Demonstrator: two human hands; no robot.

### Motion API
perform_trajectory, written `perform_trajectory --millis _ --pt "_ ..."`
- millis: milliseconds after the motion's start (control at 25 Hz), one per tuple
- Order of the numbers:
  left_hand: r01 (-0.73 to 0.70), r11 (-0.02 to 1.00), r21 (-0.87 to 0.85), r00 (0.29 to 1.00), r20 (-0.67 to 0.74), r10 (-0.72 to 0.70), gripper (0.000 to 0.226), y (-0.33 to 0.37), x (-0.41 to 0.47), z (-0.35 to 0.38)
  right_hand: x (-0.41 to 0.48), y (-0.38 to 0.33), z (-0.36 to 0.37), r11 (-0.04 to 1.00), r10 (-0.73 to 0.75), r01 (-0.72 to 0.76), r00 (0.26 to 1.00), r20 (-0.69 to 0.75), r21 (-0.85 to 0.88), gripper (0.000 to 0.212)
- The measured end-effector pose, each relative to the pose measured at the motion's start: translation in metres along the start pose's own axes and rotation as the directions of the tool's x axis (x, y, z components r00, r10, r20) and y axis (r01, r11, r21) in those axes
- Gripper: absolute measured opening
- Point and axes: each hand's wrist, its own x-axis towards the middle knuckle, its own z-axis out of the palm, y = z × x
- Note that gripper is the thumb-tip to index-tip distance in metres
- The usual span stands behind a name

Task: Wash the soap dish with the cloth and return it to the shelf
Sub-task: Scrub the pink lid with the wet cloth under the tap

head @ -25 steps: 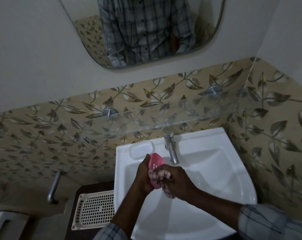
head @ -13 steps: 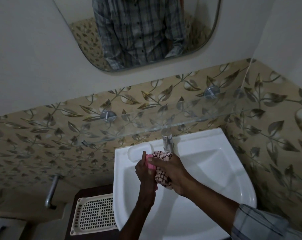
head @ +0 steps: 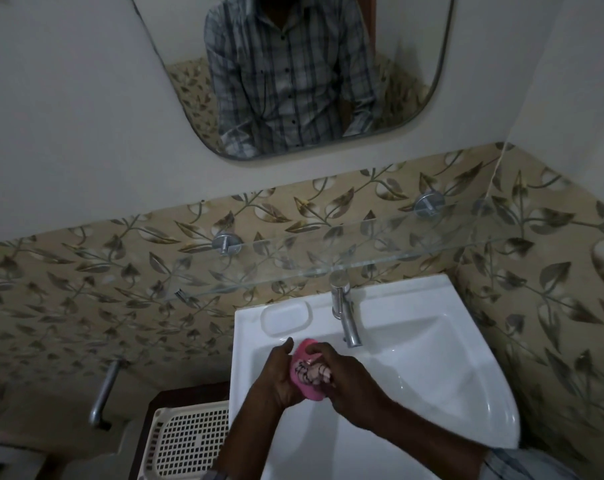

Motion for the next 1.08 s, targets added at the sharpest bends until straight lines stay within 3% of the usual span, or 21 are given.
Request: perform_trajectory --millis 80,120,200,280,320,400,440,520,560,600,640,680,720,760,800,840,880,920,960,1000,1080 --pt "-0.05 0.999 0.005 0.999 0.015 0.049 0.053 -0.007 0.001 0.003 -0.005 -0.008 0.011 0.965 0.138 -0.102 0.981 -0.133 0.243 0.043" --pt "-0.037 0.999 0.039 0.999 0.03 0.035 0.048 -0.008 -0.002 0.001 -0.007 -0.005 0.013 0.971 0.084 -0.048 0.986 -0.146 0.235 0.039" --pt "0.027 0.993 0.112 0.999 0.033 -0.031 0.047 -0.007 -0.008 -0.006 -0.01 0.014 0.007 0.976 -0.219 0.219 0.975 -0.032 -0.008 0.029" --pt "0.065 0.986 0.153 0.995 0.059 -0.075 0.045 -0.008 -0.013 -0.008 0.006 0.05 -0.017 0.754 -0.597 0.619 0.785 0.165 -0.217 0.023" --pt "0.061 0.988 0.145 0.994 0.076 -0.073 0.043 -0.009 -0.014 -0.008 0.015 0.058 -0.03 0.648 -0.674 0.712 0.701 0.231 -0.271 0.021" --pt "0.022 0.995 0.098 0.995 0.094 -0.031 0.041 -0.01 -0.013 -0.004 0.022 0.054 -0.039 0.613 -0.694 0.719 0.689 0.212 -0.328 0.016" --pt "-0.027 0.996 0.082 0.996 0.091 0.019 0.04 -0.01 -0.011 0.0 0.019 0.046 -0.034 0.669 -0.65 0.648 0.747 0.136 -0.364 0.027" --pt "-0.187 0.974 0.131 0.982 -0.006 0.189 0.039 -0.017 -0.004 0.004 0.004 0.026 -0.004 0.903 -0.308 0.294 0.951 0.006 -0.314 0.037" --pt "-0.287 0.933 0.219 0.947 -0.086 0.311 0.04 -0.022 0.0 0.004 0.001 0.01 0.007 0.969 -0.092 0.077 0.994 -0.054 -0.237 0.03" --pt "-0.375 0.865 0.334 0.888 -0.137 0.438 0.043 -0.025 0.003 0.003 0.01 -0.003 0.01 0.983 0.173 -0.178 0.98 -0.095 -0.049 0.019" --pt "-0.449 0.778 0.44 0.821 -0.142 0.554 0.046 -0.031 0.004 0.001 0.024 -0.015 0.006 0.878 0.442 -0.408 0.891 -0.1 0.25 0.011" --pt "-0.504 0.684 0.528 0.769 -0.086 0.633 0.047 -0.038 0.005 0.001 0.039 -0.022 -0.002 0.624 0.64 -0.513 0.769 -0.008 0.589 0.009" --pt "-0.556 0.6 0.576 0.731 -0.005 0.682 0.047 -0.044 0.006 0.002 0.051 -0.027 -0.012 0.351 0.724 -0.505 0.681 0.113 0.789 0.011" --pt "-0.589 0.551 0.591 0.709 0.051 0.703 0.046 -0.048 0.004 0.005 0.058 -0.035 -0.021 0.204 0.734 -0.449 0.658 0.168 0.87 0.013" --pt "-0.603 0.573 0.555 0.716 0.061 0.695 0.045 -0.051 0.001 0.01 0.06 -0.039 -0.024 0.217 0.733 -0.432 0.664 0.146 0.876 0.013" --pt "-0.594 0.644 0.482 0.746 0.03 0.666 0.046 -0.047 0.0 0.014 0.055 -0.04 -0.022 0.375 0.704 -0.426 0.709 0.046 0.823 0.013" --pt "-0.564 0.718 0.407 0.785 -0.006 0.62 0.051 -0.04 0.0 0.015 0.041 -0.041 -0.02 0.613 0.573 -0.343 0.813 -0.101 0.712 0.014" --pt "-0.527 0.779 0.34 0.818 -0.045 0.573 0.054 -0.031 0.0 0.012 0.024 -0.038 -0.015 0.826 0.31 -0.163 0.931 -0.194 0.539 0.016" --pt "-0.477 0.832 0.282 0.857 -0.063 0.512 0.056 -0.023 -0.002 0.01 0.008 -0.031 -0.01 0.937 0.017 0.04 0.987 -0.162 0.346 0.021" --pt "-0.419 0.874 0.244 0.892 -0.067 0.447 0.055 -0.018 -0.003 0.004 -0.002 -0.018 -0.01 0.959 -0.226 0.233 0.972 -0.064 0.161 0.026" --pt "-0.282 0.949 0.14 0.958 -0.004 0.285 0.055 -0.015 -0.01 -0.003 0.008 0.016 -0.027 0.773 -0.578 0.598 0.801 0.153 -0.209 0.026"
